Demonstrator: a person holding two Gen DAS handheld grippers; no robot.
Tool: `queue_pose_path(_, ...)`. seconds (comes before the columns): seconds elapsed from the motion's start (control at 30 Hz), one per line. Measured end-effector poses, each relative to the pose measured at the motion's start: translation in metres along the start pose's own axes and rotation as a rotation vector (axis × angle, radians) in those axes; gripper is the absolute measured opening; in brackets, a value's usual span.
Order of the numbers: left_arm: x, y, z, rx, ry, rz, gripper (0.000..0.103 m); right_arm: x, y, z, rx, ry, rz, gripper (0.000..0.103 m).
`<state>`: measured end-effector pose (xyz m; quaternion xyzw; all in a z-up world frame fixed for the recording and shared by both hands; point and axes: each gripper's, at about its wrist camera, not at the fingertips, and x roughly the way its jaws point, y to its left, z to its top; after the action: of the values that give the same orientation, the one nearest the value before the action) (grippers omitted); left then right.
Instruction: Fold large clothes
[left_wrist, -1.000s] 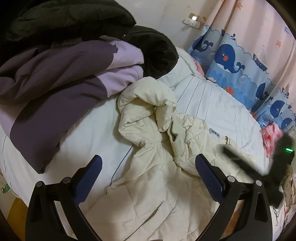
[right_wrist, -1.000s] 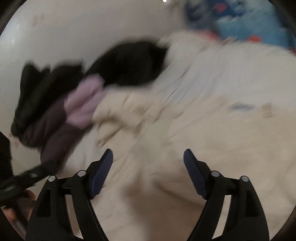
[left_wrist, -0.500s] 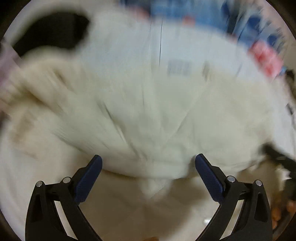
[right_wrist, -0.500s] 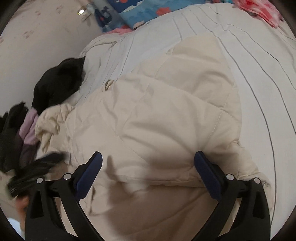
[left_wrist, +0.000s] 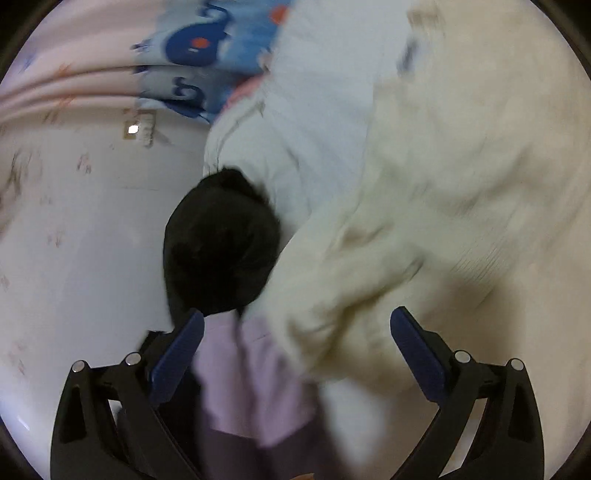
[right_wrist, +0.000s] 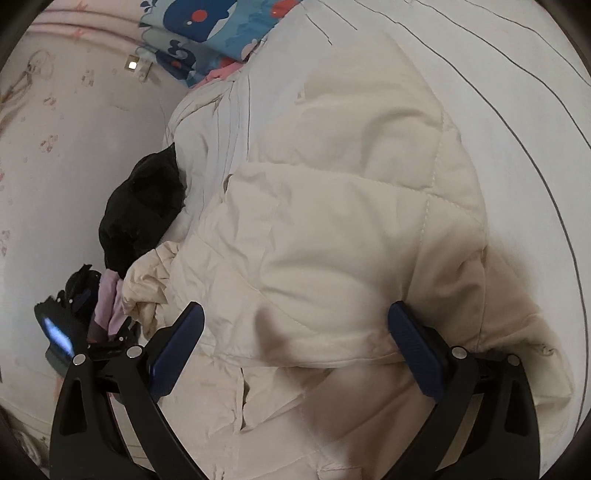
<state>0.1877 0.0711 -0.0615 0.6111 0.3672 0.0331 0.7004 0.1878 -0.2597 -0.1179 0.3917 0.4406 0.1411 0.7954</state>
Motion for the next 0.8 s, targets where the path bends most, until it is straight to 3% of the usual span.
queue_pose_path(0.13,0.029,0.004,0.005,0.023,0.045,-0.055,0.097,0.005,0.005,-0.001,-0.006,0.000,-0.010,0.096)
queue_pose_path(0.23,0.056,-0.001,0.020,-0.013,0.080,-0.022,0.096,0.004,0.005,-0.001,-0.001,0.001,-0.006,0.096)
queue_pose_path(0.3,0.066,0.007,0.031,-0.115,0.074,-0.065,0.086,0.007,0.007,0.000,0.004,0.003,-0.002,0.096)
queue_pose_path(0.37,0.073,0.034,0.026,-0.309,0.073,-0.118,0.047,0.007,0.007,0.000,0.004,0.006,0.002,0.096)
queue_pose_path(0.43,0.075,0.069,0.011,-0.575,0.044,-0.243,0.027,0.007,0.007,0.000,0.006,0.008,0.005,0.096)
queue_pose_path(0.47,0.075,0.087,-0.003,-0.710,0.025,-0.300,0.022,0.007,0.007,0.000,0.006,0.009,0.005,0.096)
queue_pose_path(0.57,0.067,0.118,-0.036,-0.932,-0.050,-0.431,0.019,0.007,0.009,-0.001,-0.002,0.009,-0.004,0.096)
queue_pose_path(0.63,0.055,0.128,-0.057,-1.028,-0.125,-0.514,0.019,0.006,0.017,-0.002,-0.030,0.001,-0.025,0.096)
queue_pose_path(0.73,0.032,0.136,-0.084,-1.097,-0.251,-0.627,0.019,0.006,0.053,-0.012,-0.195,-0.023,-0.012,0.096)
queue_pose_path(0.8,0.020,0.136,-0.095,-1.114,-0.300,-0.691,0.019,0.007,0.094,-0.027,-0.397,-0.039,0.037,0.096)
